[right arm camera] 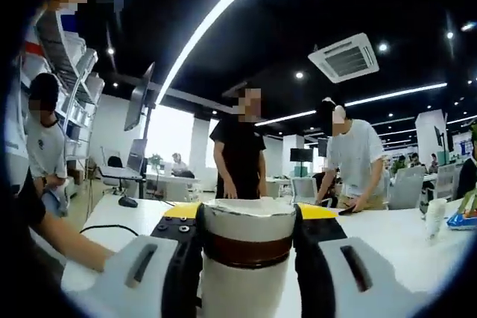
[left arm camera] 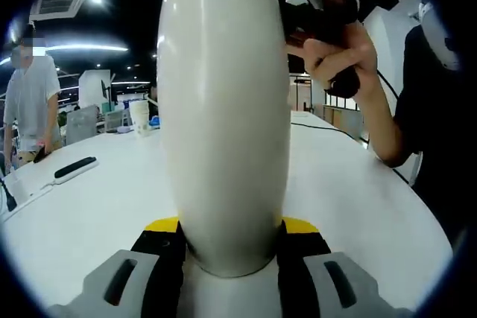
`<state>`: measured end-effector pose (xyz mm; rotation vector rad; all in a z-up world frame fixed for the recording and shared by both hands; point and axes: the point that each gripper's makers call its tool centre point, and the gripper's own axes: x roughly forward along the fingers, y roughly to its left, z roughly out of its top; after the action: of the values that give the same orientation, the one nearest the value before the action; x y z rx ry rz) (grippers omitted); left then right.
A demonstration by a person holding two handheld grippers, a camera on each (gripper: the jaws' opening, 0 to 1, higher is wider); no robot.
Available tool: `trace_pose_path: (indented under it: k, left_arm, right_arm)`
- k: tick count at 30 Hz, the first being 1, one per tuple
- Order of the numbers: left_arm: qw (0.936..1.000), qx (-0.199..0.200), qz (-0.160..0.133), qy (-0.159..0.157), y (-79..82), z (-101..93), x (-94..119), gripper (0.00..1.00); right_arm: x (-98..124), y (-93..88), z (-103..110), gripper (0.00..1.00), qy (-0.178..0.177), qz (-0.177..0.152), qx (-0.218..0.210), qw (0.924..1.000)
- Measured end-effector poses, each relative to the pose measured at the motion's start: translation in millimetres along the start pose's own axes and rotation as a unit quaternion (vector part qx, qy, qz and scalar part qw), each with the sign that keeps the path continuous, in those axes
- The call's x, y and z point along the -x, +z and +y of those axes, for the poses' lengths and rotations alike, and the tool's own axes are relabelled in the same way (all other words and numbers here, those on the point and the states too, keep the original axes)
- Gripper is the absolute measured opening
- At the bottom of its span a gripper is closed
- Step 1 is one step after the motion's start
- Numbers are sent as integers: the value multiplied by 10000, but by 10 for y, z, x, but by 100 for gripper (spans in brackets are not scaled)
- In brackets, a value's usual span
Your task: Grasp the water cup twist off the cup lid place the cup lid on the table
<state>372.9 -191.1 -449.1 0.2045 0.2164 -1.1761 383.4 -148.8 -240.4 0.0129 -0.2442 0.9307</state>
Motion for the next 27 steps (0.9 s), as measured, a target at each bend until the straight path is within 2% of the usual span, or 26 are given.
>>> trace_pose_path:
  k: [1,3,6,7,8,9,14,17,19,21,23,24,25,27]
  left_arm:
    - [10000,0,1,0,0,1,0,50]
    - [10000,1,-1,-3,1,4,-1,50]
    - [10000,2,-1,-7,3,7,-3,50]
    - [10000,2,-2,-9,4,8,-2,50]
    - [10000,3,-2,-10,4,9,-3,50]
    - [10000,3,-2,-10,4,10,0,50]
    - [10000,16,-1,-17,2,21,6,50]
    - [10000,29,3,-32,-3,28,9,50]
    - [10000,24,4,-35,-2,28,8,50]
    - [10000,16,4,-43,0,27,5,50]
    - [10000,5,0,-46,1,23,7,50]
    - [10000,-1,-4,-44,3,23,7,50]
    - [10000,-1,-3,-42,2,23,7,50]
    - [10000,0,-4,-41,1,22,11,50]
  right_arm:
    - [4,-1,11,49,189,8,-62,9998]
    - [2,-1,46,49,793,29,-175,9967]
    - [8,-5,78,49,1495,70,-314,9882]
    - [19,-2,98,49,1846,69,-383,9820]
    - [21,-3,104,49,2000,88,-426,9788]
    - [28,-3,122,49,2292,82,-422,9724]
    - [11,-3,171,49,3057,-13,-631,9500]
    - [-5,-14,192,50,2986,32,-580,9526]
    - [23,-9,190,50,2825,30,-455,9582]
    - [45,-16,125,57,2452,50,-388,9687]
    - [86,12,109,64,2100,44,-661,9754]
    - [87,45,99,67,1946,-34,-770,9778]
    - [82,101,70,69,1622,-199,-955,9819]
    - [119,170,50,70,1072,-455,-984,9883]
